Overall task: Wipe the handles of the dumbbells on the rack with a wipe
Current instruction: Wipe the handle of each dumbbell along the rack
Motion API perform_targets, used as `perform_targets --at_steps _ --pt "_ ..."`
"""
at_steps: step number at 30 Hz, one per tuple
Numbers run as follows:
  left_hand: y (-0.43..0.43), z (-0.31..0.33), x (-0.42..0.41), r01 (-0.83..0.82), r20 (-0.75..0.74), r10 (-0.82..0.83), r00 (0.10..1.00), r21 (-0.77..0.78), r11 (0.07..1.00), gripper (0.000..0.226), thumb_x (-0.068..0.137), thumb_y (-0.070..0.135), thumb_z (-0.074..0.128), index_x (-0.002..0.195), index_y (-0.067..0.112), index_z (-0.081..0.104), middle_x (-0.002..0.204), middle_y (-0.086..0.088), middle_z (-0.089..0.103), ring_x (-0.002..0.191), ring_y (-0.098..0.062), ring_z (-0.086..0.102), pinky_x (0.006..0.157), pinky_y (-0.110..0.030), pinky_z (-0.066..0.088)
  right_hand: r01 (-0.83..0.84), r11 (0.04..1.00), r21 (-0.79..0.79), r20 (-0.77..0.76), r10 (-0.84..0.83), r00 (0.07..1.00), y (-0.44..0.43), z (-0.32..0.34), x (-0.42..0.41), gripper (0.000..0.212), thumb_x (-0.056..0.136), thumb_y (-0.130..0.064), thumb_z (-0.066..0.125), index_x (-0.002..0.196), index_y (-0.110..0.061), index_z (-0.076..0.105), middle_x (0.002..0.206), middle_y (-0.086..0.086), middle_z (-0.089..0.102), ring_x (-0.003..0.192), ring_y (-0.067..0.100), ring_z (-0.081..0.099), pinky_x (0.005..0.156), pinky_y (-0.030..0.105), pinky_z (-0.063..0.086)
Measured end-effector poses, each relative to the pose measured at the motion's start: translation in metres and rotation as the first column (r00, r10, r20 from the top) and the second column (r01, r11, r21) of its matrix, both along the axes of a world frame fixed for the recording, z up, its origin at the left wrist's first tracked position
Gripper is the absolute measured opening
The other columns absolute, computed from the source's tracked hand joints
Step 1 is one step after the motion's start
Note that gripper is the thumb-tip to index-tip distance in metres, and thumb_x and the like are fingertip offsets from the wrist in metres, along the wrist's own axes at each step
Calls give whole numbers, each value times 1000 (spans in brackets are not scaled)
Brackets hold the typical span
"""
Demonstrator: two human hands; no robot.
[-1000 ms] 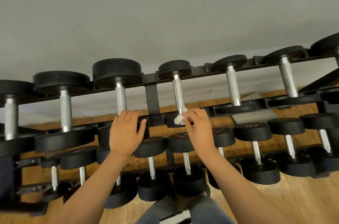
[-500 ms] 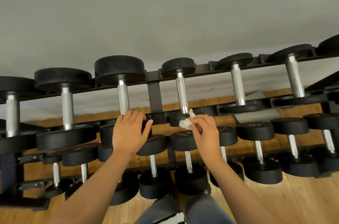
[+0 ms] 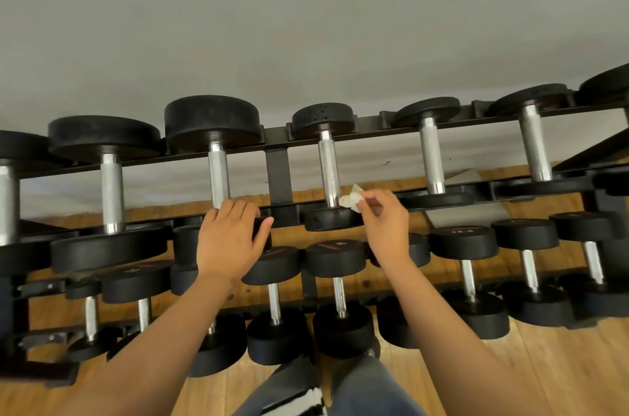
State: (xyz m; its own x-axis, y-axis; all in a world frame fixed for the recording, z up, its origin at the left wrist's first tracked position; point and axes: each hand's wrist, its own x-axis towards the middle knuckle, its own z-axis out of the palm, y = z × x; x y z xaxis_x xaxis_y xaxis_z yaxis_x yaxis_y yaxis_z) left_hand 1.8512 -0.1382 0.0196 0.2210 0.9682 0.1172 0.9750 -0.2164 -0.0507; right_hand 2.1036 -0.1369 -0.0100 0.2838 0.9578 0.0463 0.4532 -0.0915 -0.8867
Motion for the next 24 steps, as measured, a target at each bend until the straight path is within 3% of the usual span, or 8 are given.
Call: perform_targets --at_steps 3,6,13,16,19,24 --pt "0 0 0 -3 -16 3 1000 13 1000 50 95 50 28 91 16 66 87 -1 64 86 -21 60 72 -35 47 -15 1000 -1 -38 15 999 -12 -3 3 25 90 -6 62 111 -19 67 101 -7 61 90 2 60 80 8 47" --pt "0 -2 -1 -5 -16 5 1000 14 1000 50 95 49 29 90 15 65 86 -2 64 85 -22 60 71 -36 47 -8 1000 -2 -36 8 999 -26 -11 2 22 89 -1 62 104 -15 69 103 0 61 93 7 60 78 5 45" --pt "1 -1 1 6 -24 -6 1000 20 1000 48 94 48 31 90 14 64 87 -3 64 86 -23 59 71 -37 47 16 1000 -18 -126 -18 992 -29 -9 0 11 86 -17 71 97 -16 71 99 -5 61 90 2 60 75 10 49" --pt "0 -2 -1 3 -33 -2 999 14 1000 48 94 49 31 91 15 64 88 -3 64 87 -23 59 72 -37 47 60 998 -15 -148 -61 987 -16 -12 4 4 85 -14 71 88 -17 70 95 0 62 85 4 60 75 11 47" --pt "2 -2 0 6 -35 -6 999 5 1000 48 94 49 31 92 15 64 88 -2 64 87 -23 59 72 -37 47 72 995 -63 -256 -85 963 -5 -15 12 7 86 -13 69 86 -19 69 92 2 66 86 11 62 78 20 50" --pt "1 -3 -1 3 -45 -3 999 9 1000 49 94 50 30 92 15 64 88 -2 63 86 -22 59 71 -37 47 95 994 -56 -335 -109 936 -29 -22 7 11 86 -10 69 87 -21 70 93 -1 68 90 6 64 79 12 49"
